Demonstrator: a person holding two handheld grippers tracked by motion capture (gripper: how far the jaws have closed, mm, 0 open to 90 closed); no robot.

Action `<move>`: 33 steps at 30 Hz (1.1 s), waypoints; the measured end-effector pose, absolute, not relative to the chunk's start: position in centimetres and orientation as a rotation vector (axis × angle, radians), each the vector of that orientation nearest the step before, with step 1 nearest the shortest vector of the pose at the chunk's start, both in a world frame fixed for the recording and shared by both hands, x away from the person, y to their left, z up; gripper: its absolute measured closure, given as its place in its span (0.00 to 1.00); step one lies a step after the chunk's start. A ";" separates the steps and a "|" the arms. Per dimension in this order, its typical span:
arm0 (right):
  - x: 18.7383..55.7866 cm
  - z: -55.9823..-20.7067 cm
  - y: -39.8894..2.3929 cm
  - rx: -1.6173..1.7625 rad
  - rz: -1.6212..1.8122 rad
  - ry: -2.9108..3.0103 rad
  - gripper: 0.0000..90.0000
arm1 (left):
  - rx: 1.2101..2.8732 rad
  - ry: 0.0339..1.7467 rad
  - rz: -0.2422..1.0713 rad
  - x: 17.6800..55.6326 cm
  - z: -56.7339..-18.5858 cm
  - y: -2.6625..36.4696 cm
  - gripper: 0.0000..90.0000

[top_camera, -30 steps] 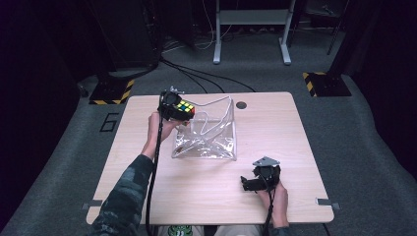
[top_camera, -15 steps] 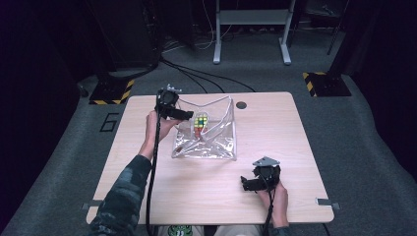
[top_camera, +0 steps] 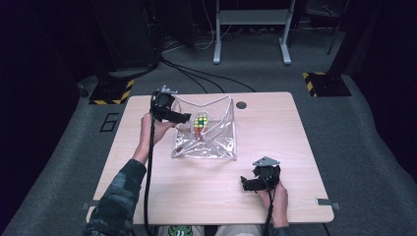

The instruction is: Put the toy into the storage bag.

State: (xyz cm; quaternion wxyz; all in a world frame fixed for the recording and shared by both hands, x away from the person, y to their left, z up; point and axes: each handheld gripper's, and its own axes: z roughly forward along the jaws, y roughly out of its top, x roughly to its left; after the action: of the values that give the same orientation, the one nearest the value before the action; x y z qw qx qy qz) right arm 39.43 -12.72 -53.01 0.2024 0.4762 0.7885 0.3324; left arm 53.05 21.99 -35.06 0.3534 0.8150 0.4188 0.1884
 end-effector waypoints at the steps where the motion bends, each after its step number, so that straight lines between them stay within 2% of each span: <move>1: 39.4 -53.0 -12.7 1.325 0.928 2.202 0.00 | 2.109 1.080 0.489 52.9 -35.1 22.1 0.08; 21: 39.4 -53.0 -12.7 1.328 0.927 2.200 0.00 | 2.093 1.021 0.504 48.8 -35.8 24.2 0.08; 33: 39.4 -53.0 -12.7 1.332 0.926 2.199 0.00 | 2.112 1.006 0.505 46.6 -37.7 25.4 0.09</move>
State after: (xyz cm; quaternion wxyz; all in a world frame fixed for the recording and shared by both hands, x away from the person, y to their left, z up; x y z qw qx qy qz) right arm 39.43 -12.73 -53.02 0.2032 0.4773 0.7879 0.3319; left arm 46.59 25.42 -37.71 0.3654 0.8216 0.3911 0.1963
